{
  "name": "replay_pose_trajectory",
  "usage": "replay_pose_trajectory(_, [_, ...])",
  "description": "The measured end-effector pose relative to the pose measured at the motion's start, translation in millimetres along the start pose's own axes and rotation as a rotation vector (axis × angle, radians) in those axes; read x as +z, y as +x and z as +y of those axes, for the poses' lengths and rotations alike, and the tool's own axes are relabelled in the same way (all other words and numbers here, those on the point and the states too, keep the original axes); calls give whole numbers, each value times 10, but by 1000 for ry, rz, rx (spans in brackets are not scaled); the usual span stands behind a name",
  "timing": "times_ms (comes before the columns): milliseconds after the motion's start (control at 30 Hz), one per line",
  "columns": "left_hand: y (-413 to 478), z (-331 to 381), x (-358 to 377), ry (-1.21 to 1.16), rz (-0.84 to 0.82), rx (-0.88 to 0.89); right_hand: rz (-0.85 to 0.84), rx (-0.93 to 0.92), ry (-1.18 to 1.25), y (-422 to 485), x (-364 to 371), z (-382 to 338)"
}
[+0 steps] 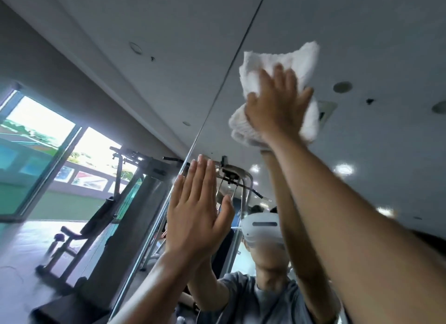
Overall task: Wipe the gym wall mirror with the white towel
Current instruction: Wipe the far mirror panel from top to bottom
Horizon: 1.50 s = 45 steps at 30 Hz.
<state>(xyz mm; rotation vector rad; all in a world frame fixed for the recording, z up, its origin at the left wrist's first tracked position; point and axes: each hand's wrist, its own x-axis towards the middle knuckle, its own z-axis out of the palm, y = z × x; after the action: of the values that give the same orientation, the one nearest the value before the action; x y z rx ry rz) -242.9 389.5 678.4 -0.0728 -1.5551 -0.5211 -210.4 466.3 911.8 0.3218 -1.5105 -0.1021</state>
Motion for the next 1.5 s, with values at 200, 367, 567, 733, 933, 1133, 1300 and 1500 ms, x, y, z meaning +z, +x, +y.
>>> replay_pose_trajectory(200, [-82,-12,-60,20,-5,-16,-284,-614,88,-630,-35,-404])
replay_pose_trajectory(367, [-128,-53,-36,55,-17,-21,-189,-398,40,-210,-71,52])
replay_pose_trajectory(567, [-276,-57,-30,12,33,-90,-109,-181,69,-1076,47,-485])
replay_pose_trajectory(733, [-563,-199,-19,53,25,-43,-360,-724,37,-1123,-132,-314])
replay_pose_trajectory(933, [-552,-191,-26,82,-6,-53,-158,-148,15,-859,-129,-90])
replay_pose_trajectory(1133, [-557,-217,-32,94,-39,-33,-425,-797,30,-1292,-248,-158])
replay_pose_trajectory(1300, [-517,-197,-80,48,-55,-40,-272,-319,21,-975,-421,542])
replay_pose_trajectory(1500, [-511,-148,-132,68,-135,-94,-383,-631,67,-1916,-407,361])
